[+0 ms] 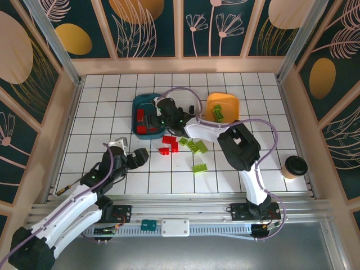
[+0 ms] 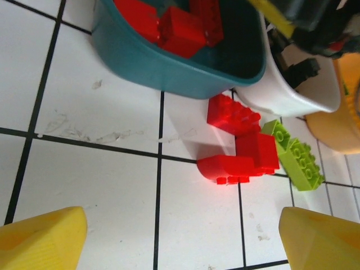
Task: Sort the legos into containers by color
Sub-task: Place the lego in the container, then pick up the lego from the center of the table.
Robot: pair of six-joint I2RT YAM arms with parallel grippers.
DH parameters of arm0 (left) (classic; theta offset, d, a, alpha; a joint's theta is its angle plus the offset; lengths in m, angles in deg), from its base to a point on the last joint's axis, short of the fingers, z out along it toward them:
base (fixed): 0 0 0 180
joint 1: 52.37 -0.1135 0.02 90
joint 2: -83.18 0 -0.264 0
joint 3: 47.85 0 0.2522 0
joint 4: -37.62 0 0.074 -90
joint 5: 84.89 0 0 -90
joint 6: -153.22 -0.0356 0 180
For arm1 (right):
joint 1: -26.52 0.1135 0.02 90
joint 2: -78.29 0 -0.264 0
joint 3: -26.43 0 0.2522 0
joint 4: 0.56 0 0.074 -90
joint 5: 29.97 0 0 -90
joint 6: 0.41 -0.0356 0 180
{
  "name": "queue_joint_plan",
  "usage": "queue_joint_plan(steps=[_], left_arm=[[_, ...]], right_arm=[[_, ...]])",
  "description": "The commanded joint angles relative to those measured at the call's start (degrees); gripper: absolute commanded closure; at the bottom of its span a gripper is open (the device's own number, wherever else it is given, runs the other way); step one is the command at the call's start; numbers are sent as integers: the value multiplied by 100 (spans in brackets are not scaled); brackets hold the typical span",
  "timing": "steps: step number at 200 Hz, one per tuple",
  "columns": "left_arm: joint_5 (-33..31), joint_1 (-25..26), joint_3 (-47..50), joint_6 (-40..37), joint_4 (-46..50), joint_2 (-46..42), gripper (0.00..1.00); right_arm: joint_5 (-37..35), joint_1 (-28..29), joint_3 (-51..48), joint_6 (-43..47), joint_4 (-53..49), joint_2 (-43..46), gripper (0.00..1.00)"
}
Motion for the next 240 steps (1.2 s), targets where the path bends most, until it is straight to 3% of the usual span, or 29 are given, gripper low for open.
queue_joint_plan(steps=[1,43,66,88,137,185,240], left_arm=[[73,264,-86,-46,-509,350,13],[-567,1056,-451,-183,-1071,1539,16],[-1006,1440,-751,-322,-1284,2332,22],[-1318,1736,-1032,-513,-1514,2937,22],[-1635,1813,-1413,-843,-1799,3937,19],[-1751,1808,-1589,-845,-1979,4586,19],[-1912,1809,-1741,-787,-2060,5021,33]], right_arm=[[-265,-33,-641,-171,612,913,26],[-478,-24,-2625,-447,1365,2407,26],[-572,-4,-3467,-550,1398,3081,26],[-718,-6,-4146,-639,1344,3704,26],[-970,-25,-5150,-810,1041,4973,25],[-1155,-33,-5589,-863,766,5645,25],[-1280,-32,-5731,-847,562,6086,25]])
